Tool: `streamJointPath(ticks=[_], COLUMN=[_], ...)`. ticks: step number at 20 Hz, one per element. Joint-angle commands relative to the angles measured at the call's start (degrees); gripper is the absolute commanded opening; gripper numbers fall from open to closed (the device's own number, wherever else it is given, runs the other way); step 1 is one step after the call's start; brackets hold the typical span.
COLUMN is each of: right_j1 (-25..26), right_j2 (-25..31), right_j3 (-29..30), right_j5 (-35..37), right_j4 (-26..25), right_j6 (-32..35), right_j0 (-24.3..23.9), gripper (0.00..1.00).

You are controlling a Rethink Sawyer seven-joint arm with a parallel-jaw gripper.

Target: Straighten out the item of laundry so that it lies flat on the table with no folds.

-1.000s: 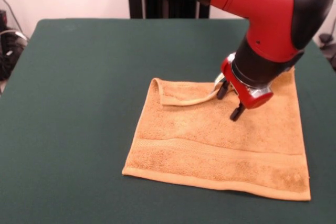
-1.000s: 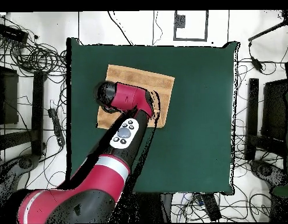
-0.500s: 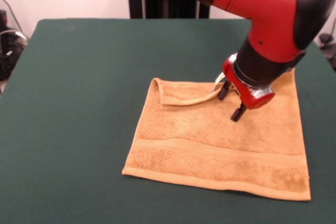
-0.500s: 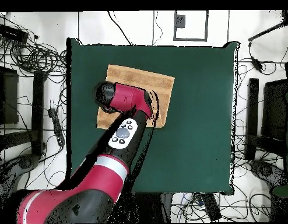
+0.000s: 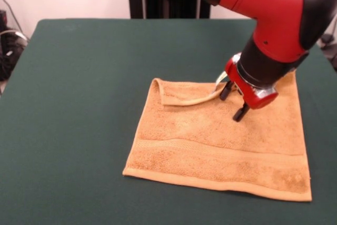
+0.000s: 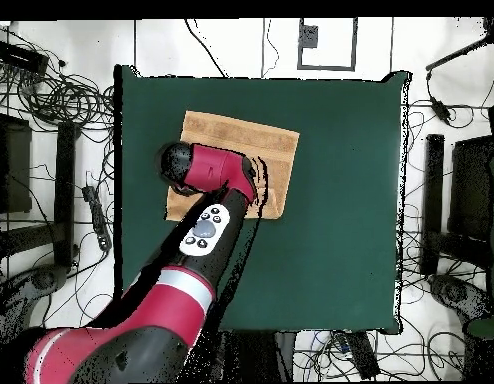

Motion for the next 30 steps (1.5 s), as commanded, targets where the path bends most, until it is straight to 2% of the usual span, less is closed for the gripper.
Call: streamJointPath(ticks=[1,18,30], right_j1=[5.96,4.18,4.95], right_j2=[5.81,7.43,8.30], right_j3=[3.40,7.88,8.11], right_j5=[-2.09,-5.48,-7.25], right_j4=[-0.52,-0.70,-0.44], right_j6=[12.10,8.99,8.77], right_j0=[2.80,2.24,2.09], gripper=[1.00,1.00,1.00])
